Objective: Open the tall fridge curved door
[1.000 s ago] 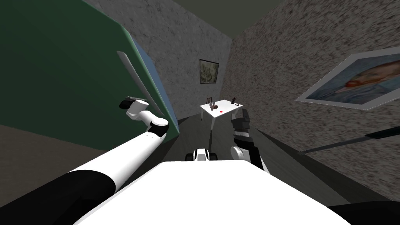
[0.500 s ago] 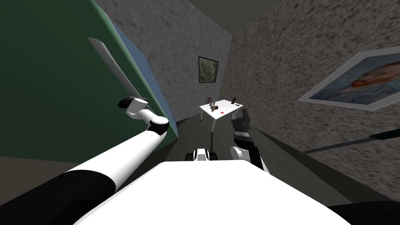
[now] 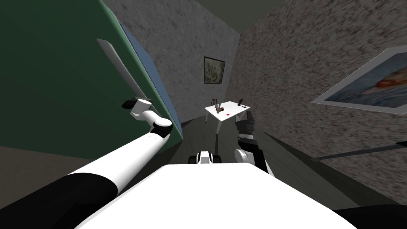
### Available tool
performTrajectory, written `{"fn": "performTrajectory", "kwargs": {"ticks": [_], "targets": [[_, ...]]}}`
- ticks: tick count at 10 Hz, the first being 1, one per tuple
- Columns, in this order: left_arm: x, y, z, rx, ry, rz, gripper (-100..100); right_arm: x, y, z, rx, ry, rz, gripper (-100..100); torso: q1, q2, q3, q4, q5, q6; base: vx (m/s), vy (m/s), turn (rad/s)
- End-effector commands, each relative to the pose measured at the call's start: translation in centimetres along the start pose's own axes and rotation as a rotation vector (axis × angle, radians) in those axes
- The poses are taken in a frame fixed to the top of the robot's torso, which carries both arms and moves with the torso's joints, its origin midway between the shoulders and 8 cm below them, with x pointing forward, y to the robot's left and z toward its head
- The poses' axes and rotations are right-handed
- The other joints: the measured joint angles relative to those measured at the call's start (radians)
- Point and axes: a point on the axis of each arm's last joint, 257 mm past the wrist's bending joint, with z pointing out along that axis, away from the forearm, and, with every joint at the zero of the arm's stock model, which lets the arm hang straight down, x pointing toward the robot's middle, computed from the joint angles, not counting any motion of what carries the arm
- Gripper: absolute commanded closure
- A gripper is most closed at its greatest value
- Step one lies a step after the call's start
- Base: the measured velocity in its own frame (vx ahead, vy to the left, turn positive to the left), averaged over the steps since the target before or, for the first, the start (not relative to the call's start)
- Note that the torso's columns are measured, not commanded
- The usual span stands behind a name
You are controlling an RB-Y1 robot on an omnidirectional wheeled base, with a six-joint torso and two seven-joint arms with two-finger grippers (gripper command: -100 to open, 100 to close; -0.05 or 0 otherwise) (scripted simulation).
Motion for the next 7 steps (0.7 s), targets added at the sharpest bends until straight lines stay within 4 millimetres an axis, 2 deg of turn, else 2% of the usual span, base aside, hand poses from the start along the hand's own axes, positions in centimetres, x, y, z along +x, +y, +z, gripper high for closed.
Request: {"fn": "performTrajectory", "kwargs": {"ticks": [1, 2, 3, 4, 5, 6, 7], "targets": [[1.9, 2.4, -0.1, -0.065, 0.04, -0.005, 100, 0.0, 0.0, 0.0, 0.0, 0.0, 0.0, 0, 0.0, 0.002, 0.001, 0.001, -0.001, -0.001, -0.186, -0.015, 0.127], [2.9, 4.8, -0.3, -0.123, 0.06, 0.012, 100, 0.0, 0.0, 0.0, 0.0, 0.0, 0.0, 0, 0.001, -0.001, -0.001, 0.003, -0.002, -0.002, -0.177, -0.003, 0.208], [3.3, 5.0, -0.4, -0.129, 0.073, -0.013, 100, 0.0, 0.0, 0.0, 0.0, 0.0, 0.0, 0, 0.001, -0.002, -0.002, 0.002, -0.001, -0.003, -0.149, 0.007, 0.135], [4.4, 7.5, -0.8, -0.189, 0.093, 0.006, 100, 0.0, 0.0, 0.0, 0.0, 0.0, 0.0, 0, 0.002, -0.004, -0.002, 0.003, -0.001, -0.003, -0.178, 0.011, 0.239], [4.8, 7.6, -0.8, -0.195, 0.105, -0.02, 100, 0.0, 0.0, 0.0, 0.0, 0.0, 0.0, 0, 0.003, -0.001, -0.001, 0.003, -0.001, -0.004, -0.167, 0.037, 0.099], [5.8, 10.2, -1.4, -0.255, 0.125, 0.001, 100, 0.0, 0.0, 0.0, 0.0, 0.0, 0.0, 0, 0.005, -0.002, -0.001, 0.004, 0.0, -0.003, -0.195, 0.055, 0.218], [6.0, 10.3, -1.4, -0.259, 0.132, -0.016, 100, 0.0, 0.0, 0.0, 0.0, 0.0, 0.0, 0, 0.005, 0.001, 0.0, 0.004, 0.0, -0.005, -0.159, 0.025, 0.126]]}}
